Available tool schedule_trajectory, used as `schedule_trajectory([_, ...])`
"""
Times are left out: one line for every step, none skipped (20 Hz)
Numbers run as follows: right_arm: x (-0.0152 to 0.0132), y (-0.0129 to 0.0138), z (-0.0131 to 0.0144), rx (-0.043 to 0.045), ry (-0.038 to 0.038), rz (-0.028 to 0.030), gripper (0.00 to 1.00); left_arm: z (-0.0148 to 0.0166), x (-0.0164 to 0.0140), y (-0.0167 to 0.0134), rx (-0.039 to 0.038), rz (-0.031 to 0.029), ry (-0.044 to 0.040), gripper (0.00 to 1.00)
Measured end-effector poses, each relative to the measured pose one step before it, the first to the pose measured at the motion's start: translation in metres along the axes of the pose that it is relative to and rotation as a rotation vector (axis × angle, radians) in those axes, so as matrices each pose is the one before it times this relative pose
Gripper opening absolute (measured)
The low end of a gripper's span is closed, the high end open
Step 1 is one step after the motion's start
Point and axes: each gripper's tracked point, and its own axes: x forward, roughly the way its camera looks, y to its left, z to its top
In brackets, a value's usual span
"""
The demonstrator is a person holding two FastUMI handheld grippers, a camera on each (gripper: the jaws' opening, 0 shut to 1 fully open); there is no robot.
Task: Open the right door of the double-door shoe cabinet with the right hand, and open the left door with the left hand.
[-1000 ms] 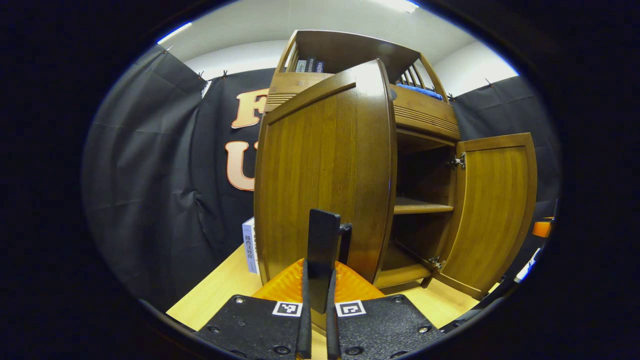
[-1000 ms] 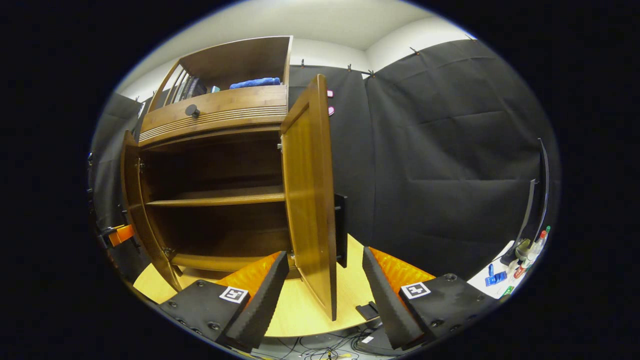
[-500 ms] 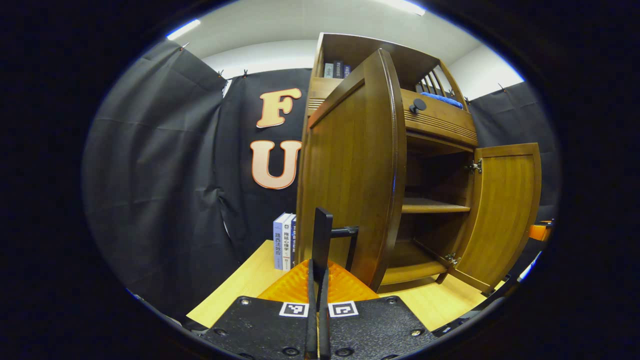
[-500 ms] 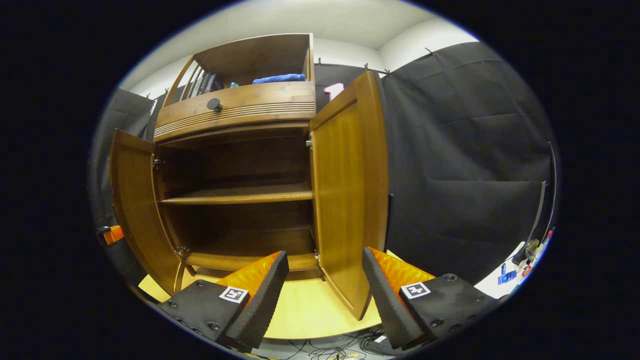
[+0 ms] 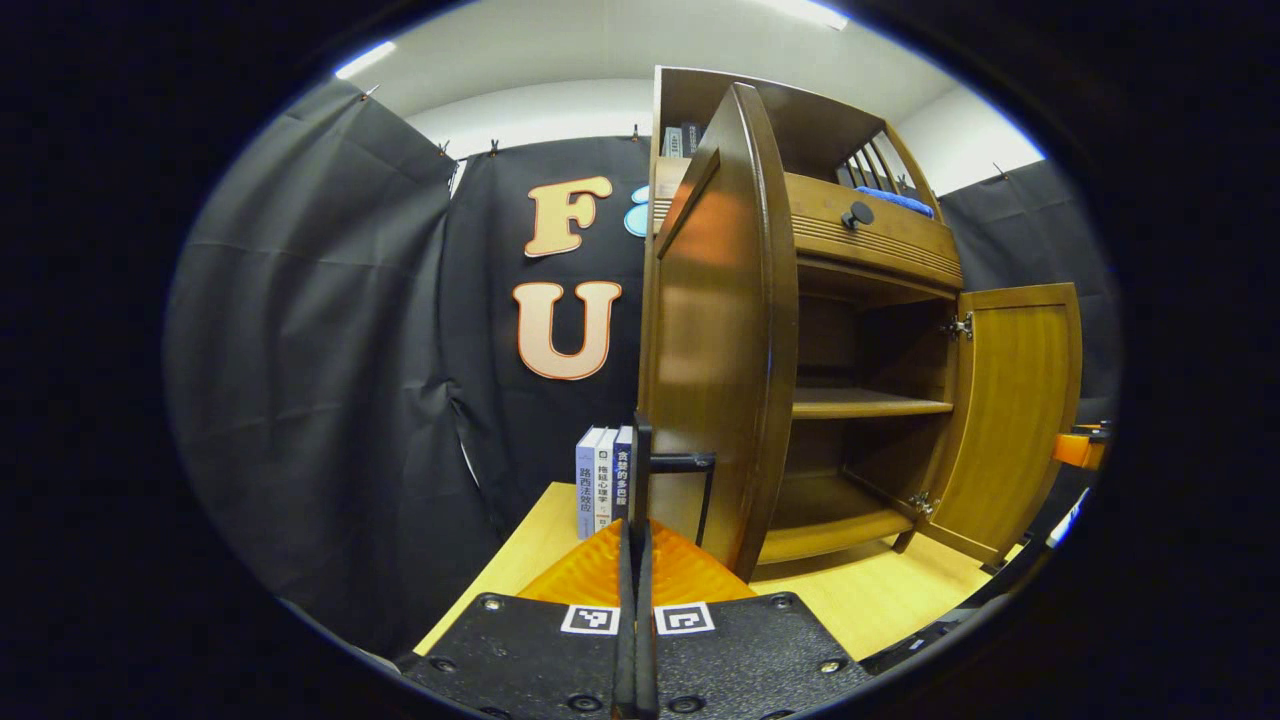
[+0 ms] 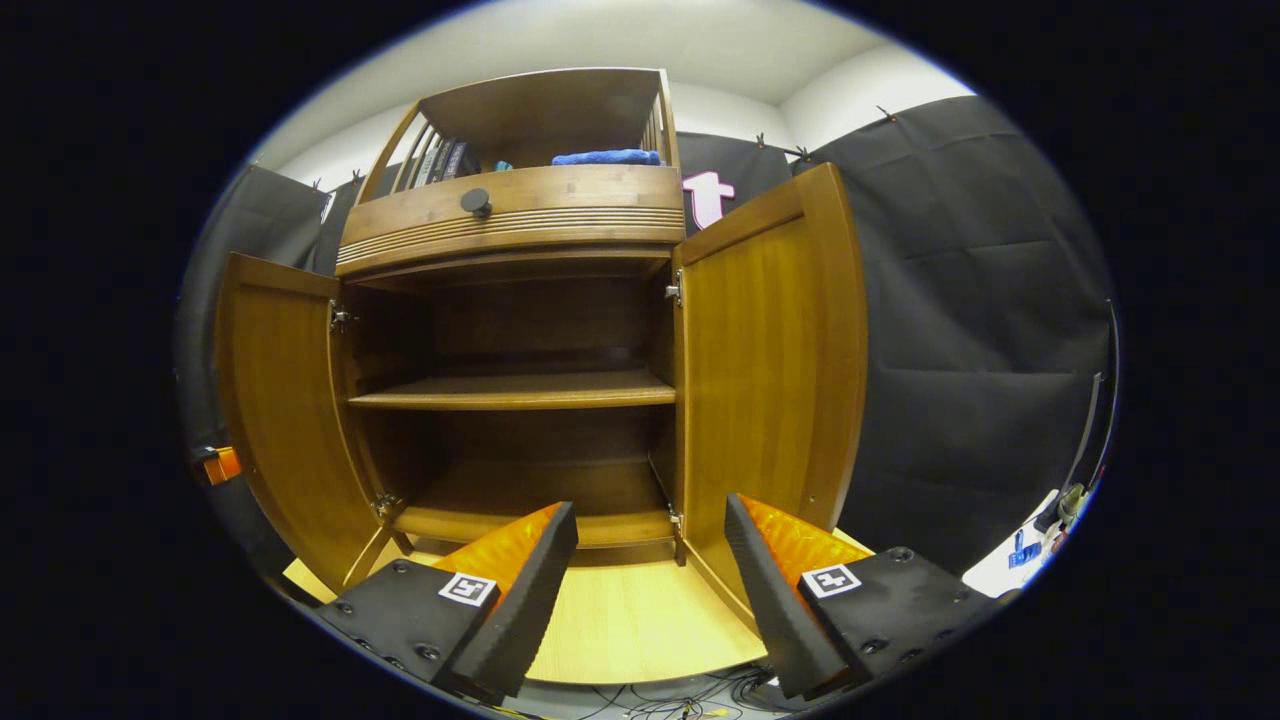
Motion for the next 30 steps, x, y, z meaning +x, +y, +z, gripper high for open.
schedule_trajectory([-0.00076,0.00411,-0.00036,-0.00171,-0.00209,-0.00259,1.0,0.00011,-0.01009,0.00301,-0.00872,-0.01159,0.00362,0.0])
schedule_trajectory([-0.00028,0.00424,-0.0009,-0.00084,-0.00303,0.00029,1.0,-0.00085,-0.00129,0.00278,-0.0033,-0.00847,0.00265,0.0])
schedule_trajectory([-0.00085,0.00438,-0.0003,-0.00122,-0.00051,0.00099,1.0,-0.00102,-0.00177,0.00295,-0.00044,-0.00299,0.00157,0.0])
schedule_trajectory([-0.00067,0.00352,-0.00079,-0.00156,0.00072,0.00209,1.0,-0.00024,-0.00078,0.00225,-0.00251,-0.00225,0.0016,0.02])
schedule_trajectory([-0.00058,0.00375,-0.00046,-0.00123,-0.00029,0.00142,1.0,-0.00044,-0.00118,0.00182,-0.00809,-0.00437,0.00034,0.02])
schedule_trajectory([-0.00009,0.00372,0.00026,-0.00241,-0.00106,0.00035,0.89,-0.00013,-0.00075,0.00122,-0.00894,-0.00511,0.00051,0.01])
schedule_trajectory([-0.00227,0.00208,0.00051,-0.00255,-0.00266,0.00002,0.92,-0.00035,-0.00068,0.00074,-0.00141,-0.00401,0.0011,0.01])
schedule_trajectory([-0.00111,0.00224,0.00089,-0.00336,-0.00337,-0.00079,0.94,-0.00012,-0.0003,0.00056,0.00478,-0.00251,0.00097,0.0])
schedule_trajectory([-0.00287,0.0011,0.00035,-0.00363,-0.00266,-0.00168,0.96,-0.00014,-0.001,0.00098,0.00451,-0.00114,0.00095,0.0])
schedule_trajectory([-0.00215,0.00141,-0.0002,-0.00374,-0.00114,-0.00004,0.92,-0.00073,-0.0005,0.00212,0.00118,-0.0016,0.00251,0.02])
schedule_trajectory([-0.00077,0.00106,0.0004,-0.00331,0.00049,-0.00003,0.89,-0.00049,-0.002,0.00269,-0.00547,0.00667,0.00465,0.02])
schedule_trajectory([-0.00126,0.00133,0.00025,-0.00327,-0.00085,-0.00021,0.89,-0.00029,-0.00274,0.00272,-0.00271,0.00979,0.00701,0.0])
schedule_trajectory([-0.00189,-0.00125,0.00078,-0.00446,-0.0022,-0.00231,0.89,-0.001,-0.00387,0.00379,0.00756,0.01795,0.00678,0.0])
schedule_trajectory([-0.00045,-0.00084,0.0013,-0.00591,-0.00234,-0.0026,0.89,-0.00185,-0.00456,-0.00023,-0.00049,0.00391,0.00939,0.0])
schedule_trajectory([-0.00009,-0.00122,0.00046,-0.00468,-0.00115,-0.00222,0.89,-0.00277,-0.00514,-0.00242,-0.01214,-0.00402,0.01052,0.02])
schedule_trajectory([0.01001,-0.00471,0.00716,-0.00283,0.00065,-0.00131,0.89,-0.00209,-0.00602,-0.00257,-0.01578,-0.00239,0.01135,0.0])
schedule_trajectory([-0.00001,-0.00229,-0.00015,-0.00136,0.00172,-0.00096,0.89,-0.00238,-0.00497,-0.00222,-0.01717,0.00172,0.01133,0.0])
schedule_trajectory([0.00047,-0.00076,0.00049,-0.00043,0.00115,0.00011,0.89,-0.00258,-0.00443,-0.00315,-0.0221,0.0004,0.00871,0.0])
schedule_trajectory([0.00224,-0.0012,0.00093,0.00031,0.00202,-0.0011,0.89,-0.00108,-0.00422,-0.00439,-0.02,-0.00348,0.00626,0.0])
schedule_trajectory([0.00066,-0.00122,0.00048,0.0002,0.00061,0.00048,0.89,-0.00239,-0.00351,-0.00542,-0.01433,-0.00397,0.00651,0.01])
schedule_trajectory([-0.00024,-0.00177,0.00039,-0.00074,-0.00009,0.00178,0.89,-0.00073,-0.00311,-0.00534,-0.00642,-0.00288,0.00544,0.01])
schedule_trajectory([0.00013,-0.00172,0.00033,-0.00125,0.00041,-0.0008,0.89,-0.00037,-0.00272,-0.00241,-0.00288,0.00544,0.0009,0.0])
schedule_trajectory([-0.00043,-0.00303,0.00124,-0.001,-0.00007,-0.00057,0.89,0.00094,-0.0028,-0.00395,-0.00355,0.00398,0.00003,0.0])
schedule_trajectory([-0.00033,-0.00347,0.00007,0.00016,-0.00041,-0.00262,0.89,0.00176,-0.00248,-0.00416,-0.00448,0.00626,-0.00113,0.0])
schedule_trajectory([-0.00021,-0.00297,0.00064,0.00144,0.00244,-0.00216,0.89,0.00094,-0.00233,-0.00516,-0.00037,0.006,0.00408,0.0])
schedule_trajectory([-0.00041,-0.00392,-0.00022,0.00301,0.0016,-0.00054,0.89,-0.00064,-0.00279,-0.00574,0.00414,0.00768,0.00835,0.01])
schedule_trajectory([-0.0016,-0.0036,0.00127,0.00252,-0.00018,-0.00178,0.89,0.0003,-0.00234,-0.00677,0.00297,0.00185,0.00486,0.02])
schedule_trajectory([0.00092,-0.00434,0.00116,0.00105,0.00167,-0.00343,0.89,0.00295,-0.00218,-0.00766,0.00061,-0.00119,-0.00297,0.0])
schedule_trajectory([-0.0005,-0.00432,0.00087,0.00089,-0.00055,-0.00424,0.89,0.00508,-0.00285,-0.00732,0.0035,0.0014,-0.00913,0.0])
schedule_trajectory([-0.00066,-0.00512,0.00168,0.00018,-0.00198,-0.00351,0.89,0.0066,-0.00172,-0.00477,0.0084,0.00716,-0.0155,0.0])
